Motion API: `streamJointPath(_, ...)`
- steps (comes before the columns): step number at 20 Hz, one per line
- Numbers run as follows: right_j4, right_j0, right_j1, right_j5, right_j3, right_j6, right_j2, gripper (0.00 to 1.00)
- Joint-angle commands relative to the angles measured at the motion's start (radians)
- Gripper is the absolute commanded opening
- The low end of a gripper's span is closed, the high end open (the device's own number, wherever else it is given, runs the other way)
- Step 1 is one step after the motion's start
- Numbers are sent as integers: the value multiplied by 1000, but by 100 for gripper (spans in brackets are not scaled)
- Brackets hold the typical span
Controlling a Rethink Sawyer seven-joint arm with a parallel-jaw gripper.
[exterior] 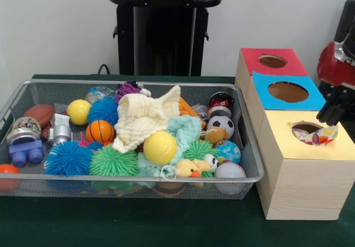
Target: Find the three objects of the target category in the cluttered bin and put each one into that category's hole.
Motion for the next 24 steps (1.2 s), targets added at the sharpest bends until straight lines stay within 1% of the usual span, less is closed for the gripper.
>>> streamJointPath(1, -89, -37, -40, -165, 127, -151, 31, 0)
streamJointPath(5, -83, -41, -34, -222, 183, -133, 33, 0)
streamJointPath(9, -81, -39, -9, -259, 189, -119, 34, 0)
streamJointPath(13, -97, -28, 11, -225, 180, -132, 12, 0)
streamJointPath(17, -113, -22, 14, -200, 193, -147, -6, 0)
streamJointPath(24, -141, -33, 9, -196, 232, -156, 4, 0)
